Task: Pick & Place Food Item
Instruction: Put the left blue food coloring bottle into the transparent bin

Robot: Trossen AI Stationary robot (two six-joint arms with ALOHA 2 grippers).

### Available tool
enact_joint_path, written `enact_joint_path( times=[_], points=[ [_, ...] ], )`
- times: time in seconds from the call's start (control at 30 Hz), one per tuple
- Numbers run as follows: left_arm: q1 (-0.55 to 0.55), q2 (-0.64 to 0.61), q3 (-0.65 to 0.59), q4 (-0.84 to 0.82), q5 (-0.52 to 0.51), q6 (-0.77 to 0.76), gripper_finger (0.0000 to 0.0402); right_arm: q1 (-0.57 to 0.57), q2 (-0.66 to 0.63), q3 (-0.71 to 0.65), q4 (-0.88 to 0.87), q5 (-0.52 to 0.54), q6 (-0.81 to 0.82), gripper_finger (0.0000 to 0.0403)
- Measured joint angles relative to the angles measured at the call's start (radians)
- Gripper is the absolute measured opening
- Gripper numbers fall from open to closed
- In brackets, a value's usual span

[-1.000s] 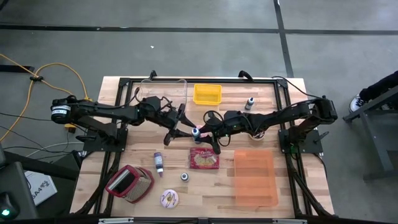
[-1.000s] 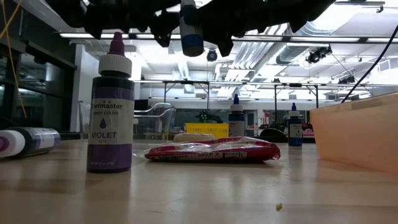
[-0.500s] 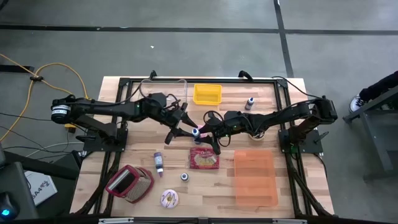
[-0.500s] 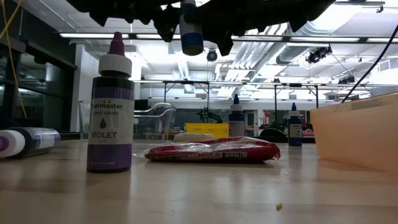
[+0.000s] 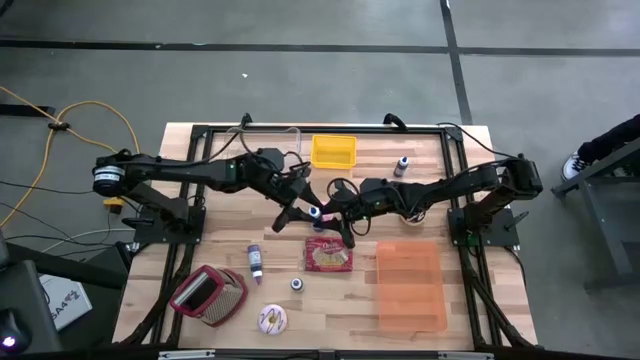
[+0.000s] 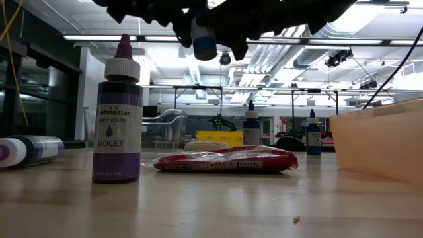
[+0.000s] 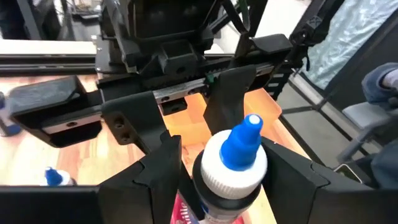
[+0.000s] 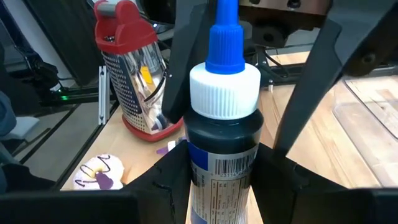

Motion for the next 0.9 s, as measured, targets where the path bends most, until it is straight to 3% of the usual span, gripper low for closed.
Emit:
enact_joint_path(
  times=[0.9],
  points=[
    [0.000, -0.063, 0.002, -0.075, -0.066, 0.045, 0.0193, 0.003, 0.000, 0.000, -0.016, 0.027, -0.002, 0.0132]
  ],
)
